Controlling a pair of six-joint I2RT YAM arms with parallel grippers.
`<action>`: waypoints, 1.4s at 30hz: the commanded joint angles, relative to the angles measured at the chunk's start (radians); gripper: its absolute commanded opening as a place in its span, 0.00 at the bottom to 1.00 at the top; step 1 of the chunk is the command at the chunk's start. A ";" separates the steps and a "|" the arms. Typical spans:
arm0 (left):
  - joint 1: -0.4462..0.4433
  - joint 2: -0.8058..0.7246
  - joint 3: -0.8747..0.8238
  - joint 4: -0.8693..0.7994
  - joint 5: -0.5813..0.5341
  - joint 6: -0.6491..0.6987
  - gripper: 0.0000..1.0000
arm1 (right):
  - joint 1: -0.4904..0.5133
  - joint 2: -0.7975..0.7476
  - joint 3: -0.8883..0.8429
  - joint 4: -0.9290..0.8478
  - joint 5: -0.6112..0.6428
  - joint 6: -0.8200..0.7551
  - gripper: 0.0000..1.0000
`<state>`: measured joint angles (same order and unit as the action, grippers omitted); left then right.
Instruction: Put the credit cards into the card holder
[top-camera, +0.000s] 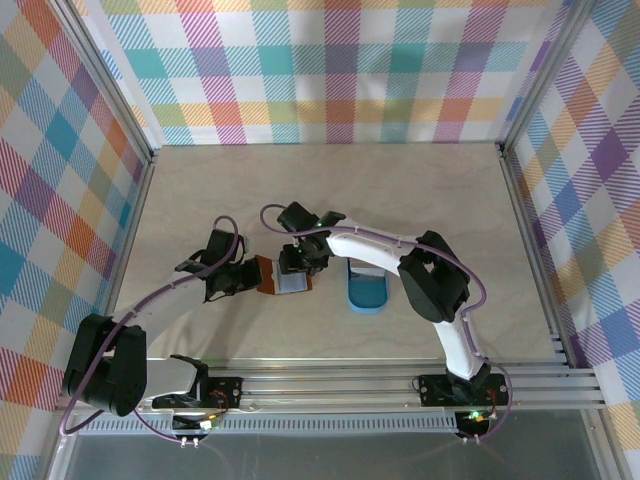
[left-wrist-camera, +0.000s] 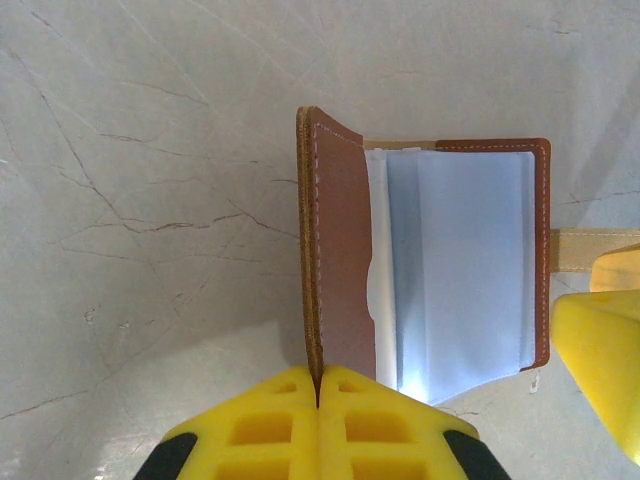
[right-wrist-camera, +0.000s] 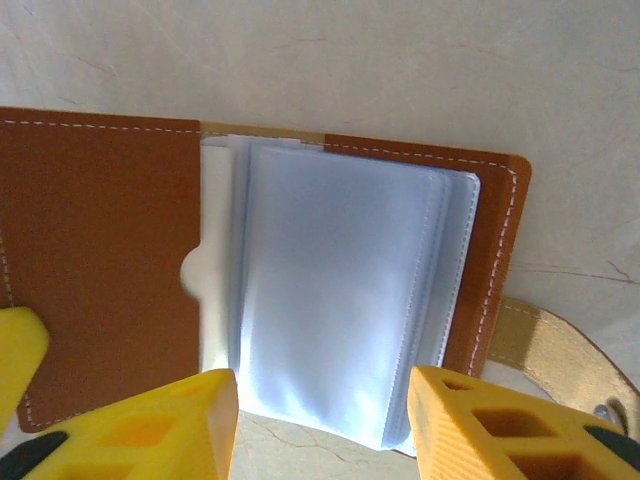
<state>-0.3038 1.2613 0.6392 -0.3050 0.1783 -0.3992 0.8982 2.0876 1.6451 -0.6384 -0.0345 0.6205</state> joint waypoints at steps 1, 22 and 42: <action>0.014 -0.006 0.022 -0.016 -0.007 0.016 0.02 | -0.002 0.036 0.044 -0.022 -0.015 0.000 0.51; 0.014 -0.010 0.016 -0.009 -0.004 0.017 0.02 | -0.004 0.120 0.108 -0.055 -0.023 -0.008 0.52; 0.013 -0.007 0.017 -0.009 -0.005 0.016 0.02 | -0.004 0.080 0.075 0.002 -0.092 -0.001 0.34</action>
<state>-0.3038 1.2613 0.6392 -0.3073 0.1783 -0.3988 0.8967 2.1952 1.7298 -0.6621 -0.0895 0.6140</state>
